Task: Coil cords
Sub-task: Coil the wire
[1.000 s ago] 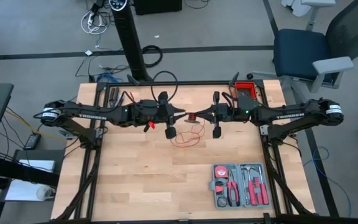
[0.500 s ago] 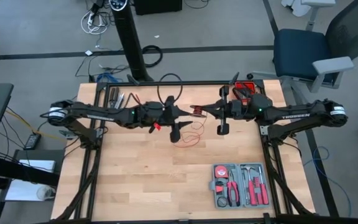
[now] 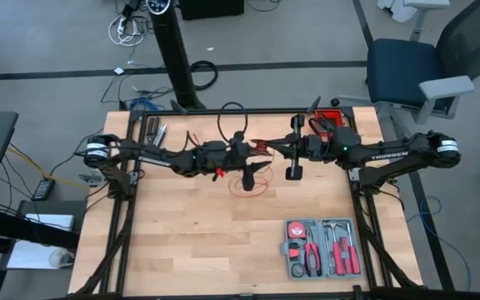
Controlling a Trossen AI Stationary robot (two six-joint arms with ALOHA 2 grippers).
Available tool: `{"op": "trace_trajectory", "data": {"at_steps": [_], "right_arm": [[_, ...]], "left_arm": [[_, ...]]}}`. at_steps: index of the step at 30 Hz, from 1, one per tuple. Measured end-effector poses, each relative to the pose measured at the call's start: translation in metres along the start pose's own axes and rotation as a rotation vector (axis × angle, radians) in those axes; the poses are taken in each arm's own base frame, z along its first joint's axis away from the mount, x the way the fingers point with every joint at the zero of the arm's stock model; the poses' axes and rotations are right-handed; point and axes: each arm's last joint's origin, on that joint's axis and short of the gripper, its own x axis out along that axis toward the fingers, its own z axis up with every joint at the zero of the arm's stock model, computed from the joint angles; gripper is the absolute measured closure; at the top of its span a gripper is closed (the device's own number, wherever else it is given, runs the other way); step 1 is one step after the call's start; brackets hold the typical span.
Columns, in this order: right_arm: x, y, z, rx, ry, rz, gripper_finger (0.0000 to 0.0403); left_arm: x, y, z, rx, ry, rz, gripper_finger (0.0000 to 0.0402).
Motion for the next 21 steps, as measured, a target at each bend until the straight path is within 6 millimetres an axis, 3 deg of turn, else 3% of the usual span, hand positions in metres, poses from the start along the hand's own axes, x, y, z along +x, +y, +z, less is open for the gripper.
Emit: {"op": "trace_trajectory", "data": {"at_steps": [14,16,19,21], "right_arm": [[0.003,0.001,0.001,-0.067,-0.044,-0.018,0.0402],[0.003,0.001,0.001,-0.067,-0.043,-0.018,0.0402],[0.003,0.001,0.000,-0.068,-0.042,-0.017,0.0402],[0.003,0.001,0.000,-0.067,-0.040,-0.017,0.0401]], "left_arm": [[0.006,-0.003,-0.009,-0.048,0.010,-0.093,0.0243],[0.006,-0.003,-0.013,-0.039,0.041,-0.091,0.0275],[0.007,-0.003,-0.013,-0.011,0.073,-0.096,0.0371],[0.008,-0.004,-0.012,-0.004,0.089,-0.099,0.0392]]}}
